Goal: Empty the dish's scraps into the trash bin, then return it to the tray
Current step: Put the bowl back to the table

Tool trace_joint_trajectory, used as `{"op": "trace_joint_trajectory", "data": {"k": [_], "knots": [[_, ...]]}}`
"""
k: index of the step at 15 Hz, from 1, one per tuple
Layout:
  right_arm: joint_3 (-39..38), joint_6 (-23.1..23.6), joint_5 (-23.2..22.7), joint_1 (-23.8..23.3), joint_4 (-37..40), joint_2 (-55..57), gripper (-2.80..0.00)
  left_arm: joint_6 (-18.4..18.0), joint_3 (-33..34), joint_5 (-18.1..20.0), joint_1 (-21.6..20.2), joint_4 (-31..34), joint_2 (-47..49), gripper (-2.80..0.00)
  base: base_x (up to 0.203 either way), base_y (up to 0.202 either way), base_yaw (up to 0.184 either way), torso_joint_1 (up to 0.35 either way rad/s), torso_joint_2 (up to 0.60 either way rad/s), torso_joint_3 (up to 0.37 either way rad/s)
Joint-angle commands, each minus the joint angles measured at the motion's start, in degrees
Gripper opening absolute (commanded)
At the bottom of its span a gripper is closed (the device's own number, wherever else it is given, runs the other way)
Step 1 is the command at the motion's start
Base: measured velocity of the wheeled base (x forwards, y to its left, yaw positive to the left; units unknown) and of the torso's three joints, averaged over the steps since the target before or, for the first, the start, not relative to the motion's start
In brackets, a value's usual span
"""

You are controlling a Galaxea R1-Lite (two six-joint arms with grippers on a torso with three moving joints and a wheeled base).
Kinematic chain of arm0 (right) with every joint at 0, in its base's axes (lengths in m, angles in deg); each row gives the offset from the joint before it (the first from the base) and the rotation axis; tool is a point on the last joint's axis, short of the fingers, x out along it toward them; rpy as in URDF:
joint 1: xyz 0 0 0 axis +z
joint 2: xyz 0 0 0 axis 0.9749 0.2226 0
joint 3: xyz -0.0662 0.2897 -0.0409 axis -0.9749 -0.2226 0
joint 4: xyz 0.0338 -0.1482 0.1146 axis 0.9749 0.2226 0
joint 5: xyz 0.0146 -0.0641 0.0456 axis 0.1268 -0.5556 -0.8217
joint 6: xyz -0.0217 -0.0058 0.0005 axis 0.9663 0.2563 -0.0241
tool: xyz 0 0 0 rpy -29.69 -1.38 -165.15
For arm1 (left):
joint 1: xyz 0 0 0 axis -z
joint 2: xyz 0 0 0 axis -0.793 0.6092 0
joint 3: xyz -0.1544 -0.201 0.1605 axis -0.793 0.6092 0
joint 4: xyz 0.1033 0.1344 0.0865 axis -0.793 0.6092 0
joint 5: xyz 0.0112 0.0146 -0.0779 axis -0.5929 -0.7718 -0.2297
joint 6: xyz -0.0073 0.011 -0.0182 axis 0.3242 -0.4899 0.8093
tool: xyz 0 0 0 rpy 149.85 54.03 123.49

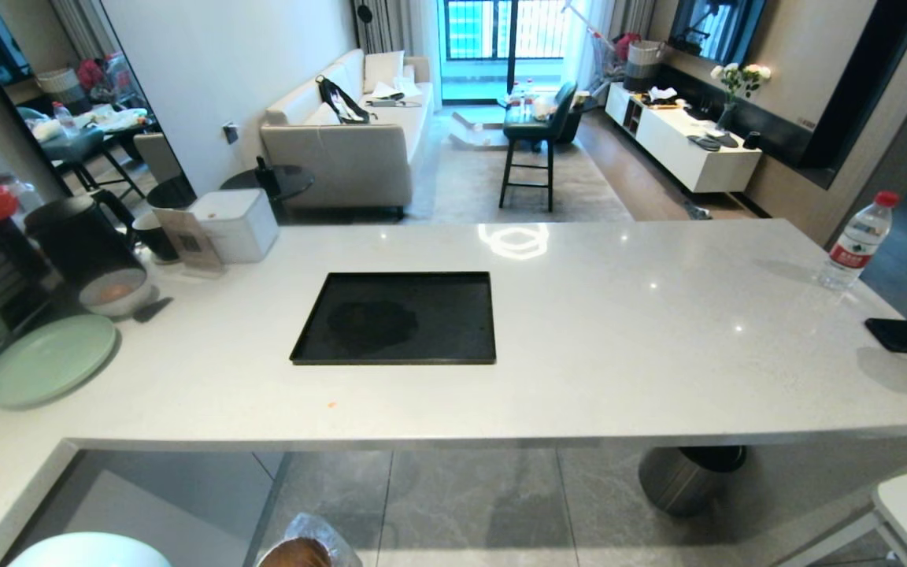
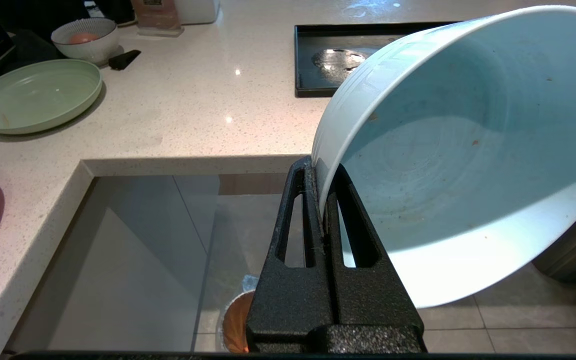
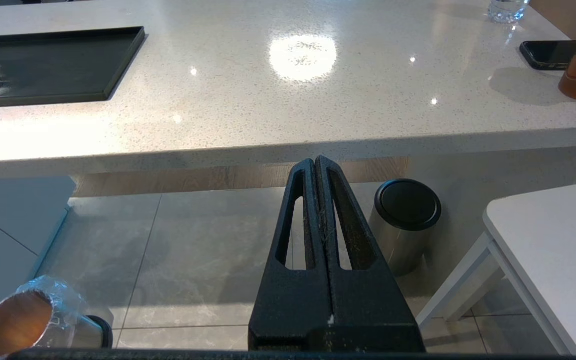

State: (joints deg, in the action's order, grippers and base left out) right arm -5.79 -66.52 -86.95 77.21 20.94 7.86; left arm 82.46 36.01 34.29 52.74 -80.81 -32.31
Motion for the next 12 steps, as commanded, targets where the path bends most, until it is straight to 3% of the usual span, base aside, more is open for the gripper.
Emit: {"op": "trace_joint_trajectory", "data": {"k": [1,5,12], "knots": [[0.0,0.0,0.0,0.0,0.0,0.0,-2.80,0.0,0.0,0.0,0.0,0.0,0.0,-2.80,0.000,0.000,0.000,0.000,0.00,0.000],[0.0,0.0,0.0,0.0,0.0,0.0,-2.80,-0.1,-0.1,0.0,0.0,0.0,0.0,-2.80,0.017,0.000,-0.002,-0.001,0.00,0.001],[0.0,0.0,0.0,0.0,0.0,0.0,-2.80,0.0,0.0,0.1,0.0,0.0,0.0,-2.80,0.189,0.000,0.000,0.002,0.00,0.001]]}}
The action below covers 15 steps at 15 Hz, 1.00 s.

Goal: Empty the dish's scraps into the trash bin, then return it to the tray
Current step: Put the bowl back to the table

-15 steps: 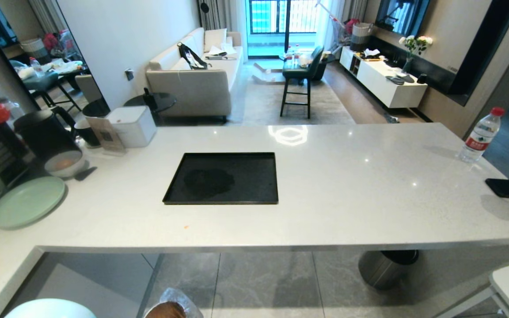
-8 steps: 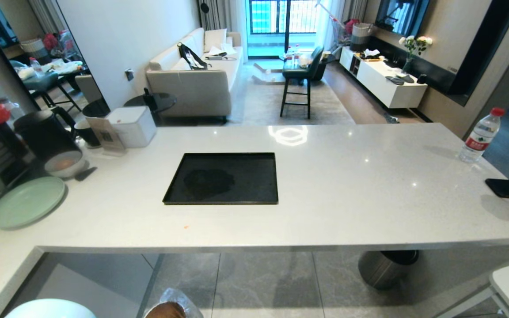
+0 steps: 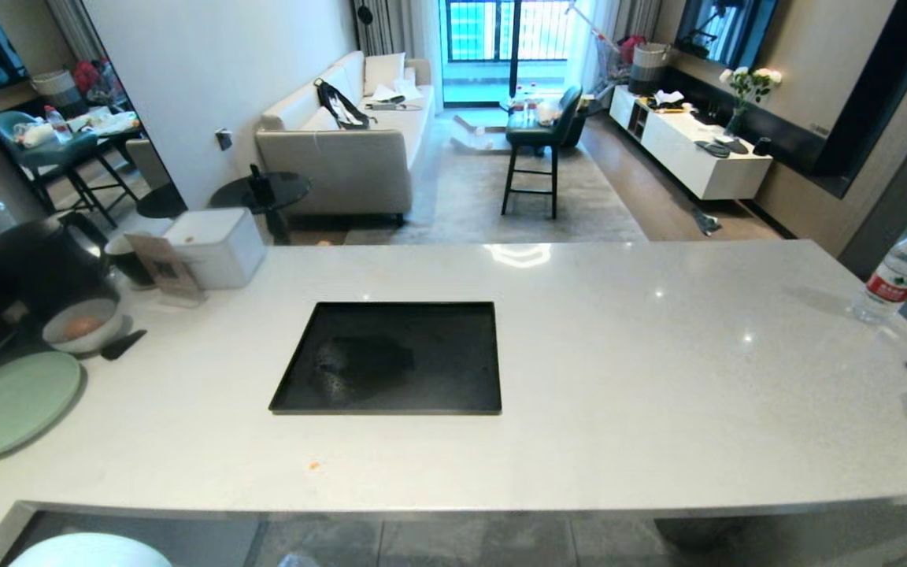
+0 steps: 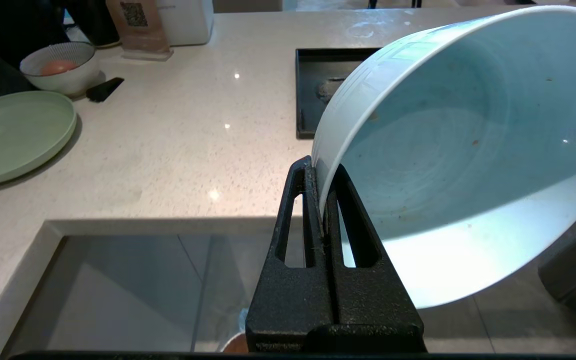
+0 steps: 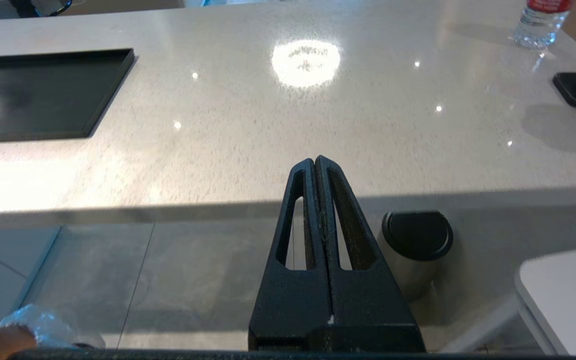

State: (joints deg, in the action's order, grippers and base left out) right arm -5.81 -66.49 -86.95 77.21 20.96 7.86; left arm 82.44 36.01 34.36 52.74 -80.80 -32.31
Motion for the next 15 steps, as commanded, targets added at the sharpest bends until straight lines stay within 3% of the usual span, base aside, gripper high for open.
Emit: {"op": "trace_joint_trajectory", "data": {"k": [1,5,15], "knots": [[0.0,0.0,0.0,0.0,0.0,0.0,-2.80,0.0,0.0,0.0,0.0,0.0,0.0,-2.80,0.193,0.000,0.001,0.009,0.00,0.002],[0.0,0.0,0.0,0.0,0.0,0.0,-2.80,0.0,0.0,-0.1,0.0,0.0,0.1,-2.80,0.173,0.000,0.001,0.005,0.00,0.004],[0.0,0.0,0.0,0.0,0.0,0.0,-2.80,0.1,0.0,-0.1,0.0,0.0,0.0,-2.80,0.000,0.000,0.000,0.000,0.00,0.000]]}}
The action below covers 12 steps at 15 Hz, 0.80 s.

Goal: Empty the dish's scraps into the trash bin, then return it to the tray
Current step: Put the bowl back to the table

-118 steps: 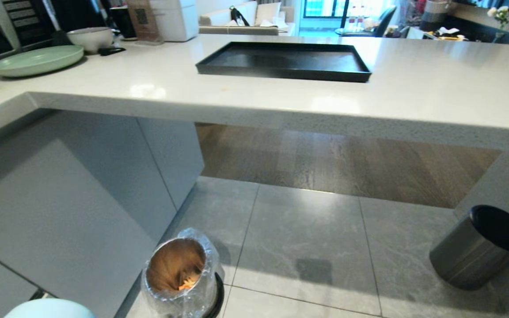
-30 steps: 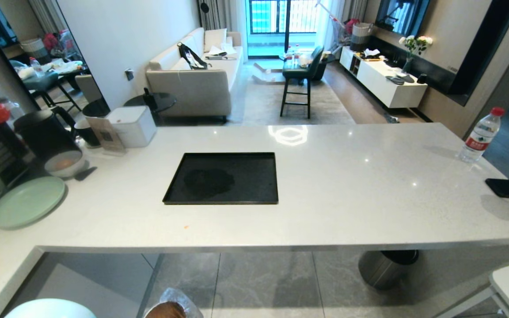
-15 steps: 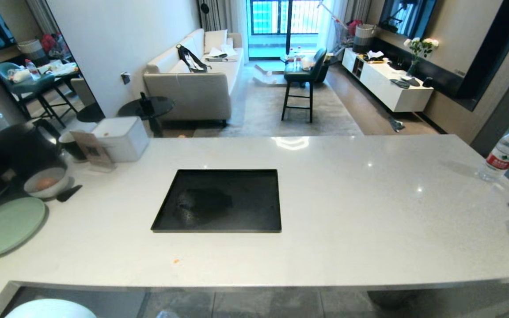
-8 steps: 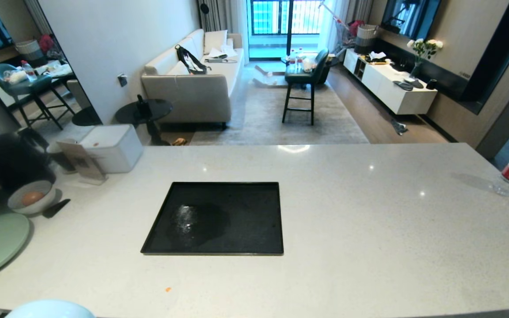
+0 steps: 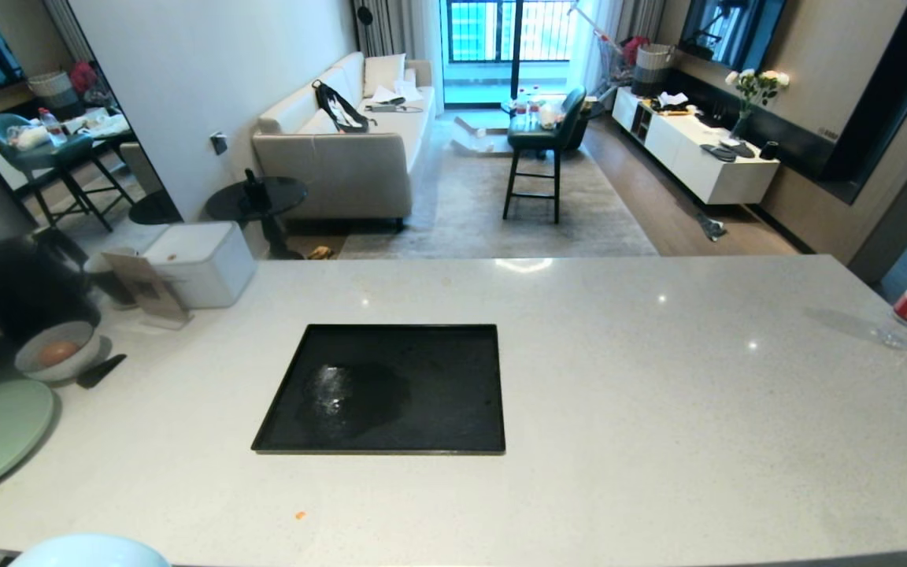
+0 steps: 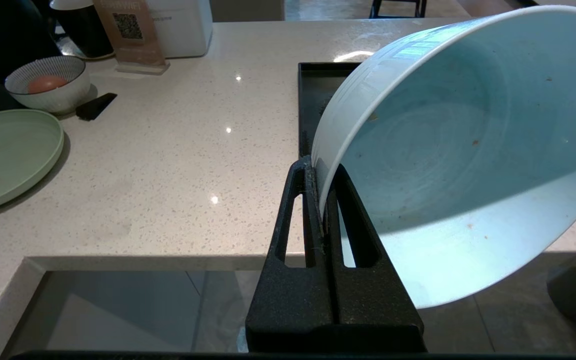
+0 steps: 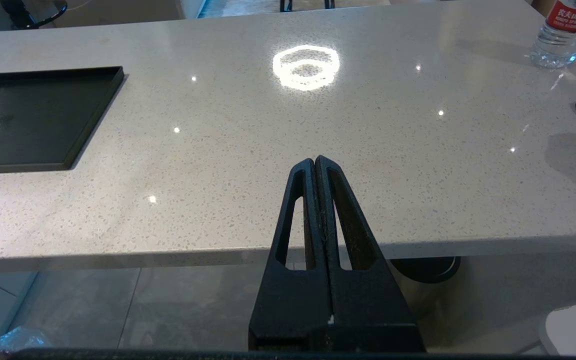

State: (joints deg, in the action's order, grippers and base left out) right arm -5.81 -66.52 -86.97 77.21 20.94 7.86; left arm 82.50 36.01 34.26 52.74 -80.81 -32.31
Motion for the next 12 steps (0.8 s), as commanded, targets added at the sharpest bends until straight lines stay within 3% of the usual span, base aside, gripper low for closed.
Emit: {"op": "trace_joint_trajectory", "data": {"k": [1,7,12], "knots": [[0.0,0.0,0.0,0.0,0.0,0.0,-2.80,0.0,0.0,0.0,0.0,0.0,0.0,-2.80,0.000,0.000,0.000,0.000,0.00,0.000],[0.0,0.0,0.0,0.0,0.0,0.0,-2.80,1.1,-0.6,0.1,0.0,1.7,1.8,-2.80,0.000,0.000,0.000,0.000,0.00,0.000],[0.0,0.0,0.0,0.0,0.0,0.0,-2.80,1.2,-13.0,0.6,0.4,11.8,21.9,-2.80,0.000,0.000,0.000,0.000,0.00,0.000]]}}
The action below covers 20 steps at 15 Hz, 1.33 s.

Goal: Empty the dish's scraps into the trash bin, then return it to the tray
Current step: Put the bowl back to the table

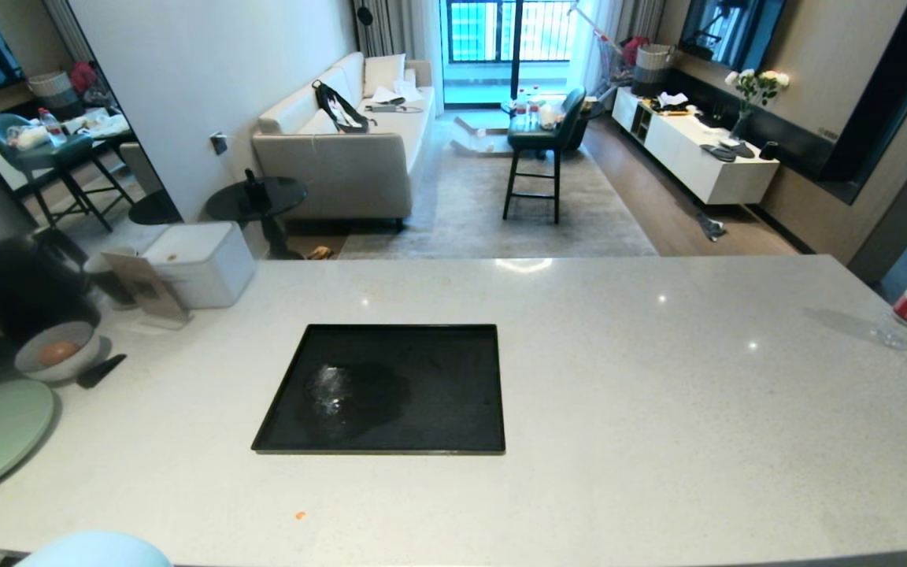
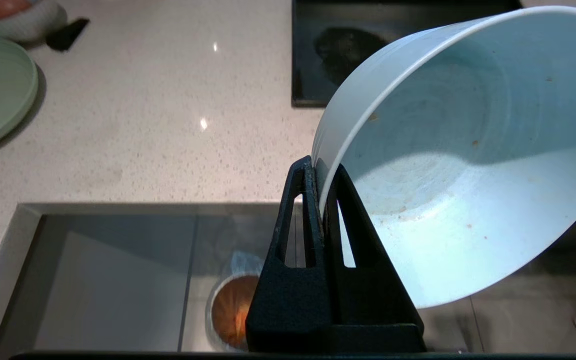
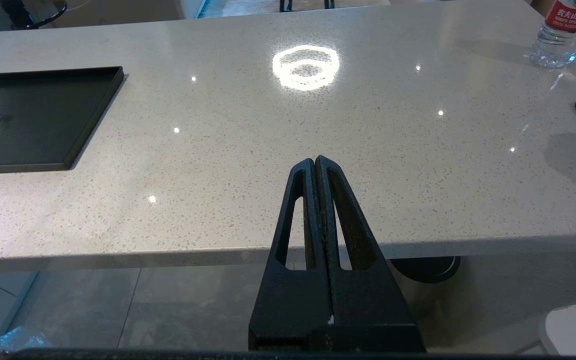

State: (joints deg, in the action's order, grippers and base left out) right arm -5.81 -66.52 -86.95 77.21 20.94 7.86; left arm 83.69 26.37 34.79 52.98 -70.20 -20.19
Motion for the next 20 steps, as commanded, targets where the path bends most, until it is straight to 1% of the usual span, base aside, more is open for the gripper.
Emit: {"op": "trace_joint_trajectory", "data": {"k": [1,3,5,9,12,15,18,20], "knots": [[0.0,0.0,0.0,0.0,0.0,0.0,-2.80,0.0,-6.4,0.2,0.3,2.3,16.3,-2.80,0.000,0.000,0.000,0.000,0.00,0.000],[0.0,0.0,0.0,0.0,0.0,0.0,-2.80,-0.1,-13.0,0.2,1.4,3.5,29.3,-2.80,0.000,0.000,0.000,0.000,0.00,0.000],[0.0,0.0,0.0,0.0,0.0,0.0,-2.80,-0.4,-21.3,0.2,2.9,4.2,43.7,-2.80,0.000,0.000,0.000,0.000,0.00,0.000],[0.0,0.0,0.0,0.0,0.0,0.0,-2.80,-4.3,-42.1,0.1,5.1,4.9,70.3,-2.80,0.000,0.000,0.000,0.000,0.00,0.000],[0.0,0.0,0.0,0.0,0.0,0.0,-2.80,-6.7,-55.0,0.1,7.9,5.2,84.8,-2.80,0.000,0.000,0.000,0.000,0.00,0.000],[0.0,0.0,0.0,0.0,0.0,0.0,-2.80,-9.9,-62.4,0.1,11.0,5.3,94.6,-2.80,0.000,0.000,0.000,0.000,0.00,0.000],[0.0,0.0,0.0,0.0,0.0,0.0,-2.80,-13.7,-66.3,0.1,12.3,6.1,100.6,-2.80,0.000,0.000,0.000,0.000,0.00,0.000],[0.0,0.0,0.0,0.0,0.0,0.0,-2.80,-16.5,-68.3,0.2,12.6,8.3,103.5,-2.80,0.000,0.000,0.000,0.000,0.00,0.000]]}}
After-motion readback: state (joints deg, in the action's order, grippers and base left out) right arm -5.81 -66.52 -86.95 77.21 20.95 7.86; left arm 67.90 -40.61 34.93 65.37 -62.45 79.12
